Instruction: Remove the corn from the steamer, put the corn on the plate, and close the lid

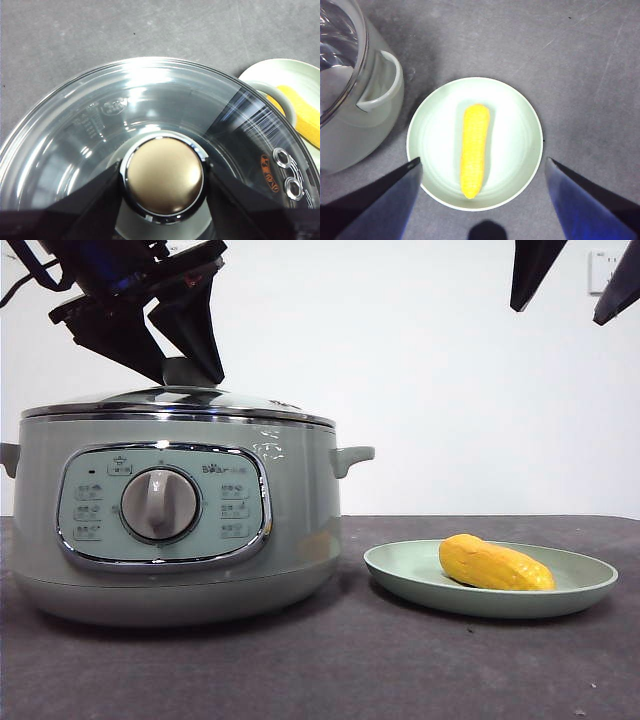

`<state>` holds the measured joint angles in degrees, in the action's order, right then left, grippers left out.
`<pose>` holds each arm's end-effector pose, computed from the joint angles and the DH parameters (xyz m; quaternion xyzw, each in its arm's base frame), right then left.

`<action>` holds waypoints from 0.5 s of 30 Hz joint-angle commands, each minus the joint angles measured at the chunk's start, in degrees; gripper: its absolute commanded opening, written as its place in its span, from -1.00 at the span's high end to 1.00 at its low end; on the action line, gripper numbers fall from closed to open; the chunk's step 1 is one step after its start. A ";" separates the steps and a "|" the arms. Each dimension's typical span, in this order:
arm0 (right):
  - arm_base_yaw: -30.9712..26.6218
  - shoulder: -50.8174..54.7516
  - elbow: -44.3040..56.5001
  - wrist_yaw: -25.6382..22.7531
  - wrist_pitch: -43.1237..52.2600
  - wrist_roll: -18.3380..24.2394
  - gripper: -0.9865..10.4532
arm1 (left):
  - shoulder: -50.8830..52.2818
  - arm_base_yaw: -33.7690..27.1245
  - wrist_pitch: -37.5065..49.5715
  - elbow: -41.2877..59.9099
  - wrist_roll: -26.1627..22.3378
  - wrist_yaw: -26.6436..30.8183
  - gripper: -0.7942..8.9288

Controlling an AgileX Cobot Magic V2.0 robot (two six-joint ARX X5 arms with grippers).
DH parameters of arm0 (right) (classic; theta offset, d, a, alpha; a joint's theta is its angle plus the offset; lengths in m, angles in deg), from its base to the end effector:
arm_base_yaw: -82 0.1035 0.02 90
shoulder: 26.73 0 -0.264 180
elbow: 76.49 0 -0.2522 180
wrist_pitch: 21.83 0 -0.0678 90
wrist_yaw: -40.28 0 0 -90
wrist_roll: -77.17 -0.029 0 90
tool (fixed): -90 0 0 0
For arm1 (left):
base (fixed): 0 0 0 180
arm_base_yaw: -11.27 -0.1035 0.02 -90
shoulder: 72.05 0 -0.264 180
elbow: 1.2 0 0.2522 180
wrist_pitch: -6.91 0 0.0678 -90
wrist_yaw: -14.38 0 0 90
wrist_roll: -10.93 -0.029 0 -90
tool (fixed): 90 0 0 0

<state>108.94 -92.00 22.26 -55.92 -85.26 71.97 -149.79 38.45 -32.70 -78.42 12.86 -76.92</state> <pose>0.1952 0.0957 0.3415 -0.0738 0.3927 0.1471 0.9048 0.2578 -0.1331 0.2968 0.0615 0.3382 -0.2254 0.9116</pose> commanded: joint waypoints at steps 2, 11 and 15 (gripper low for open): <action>0.02 -0.02 0.26 -0.17 0.28 -0.52 0.11 | -0.94 -0.22 0.55 -0.02 -0.44 1.09 -0.15; 0.02 -0.02 0.26 -0.17 0.28 -0.48 0.11 | 1.25 -0.24 1.40 -0.04 -0.50 1.22 -0.20; 0.02 0.00 0.26 0.26 0.35 0.81 0.12 | 5.03 -0.24 -0.17 -0.04 -0.22 1.09 -0.19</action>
<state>108.94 -92.00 22.26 -55.72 -85.26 72.21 -145.92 38.32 -32.57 -78.42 12.86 -75.81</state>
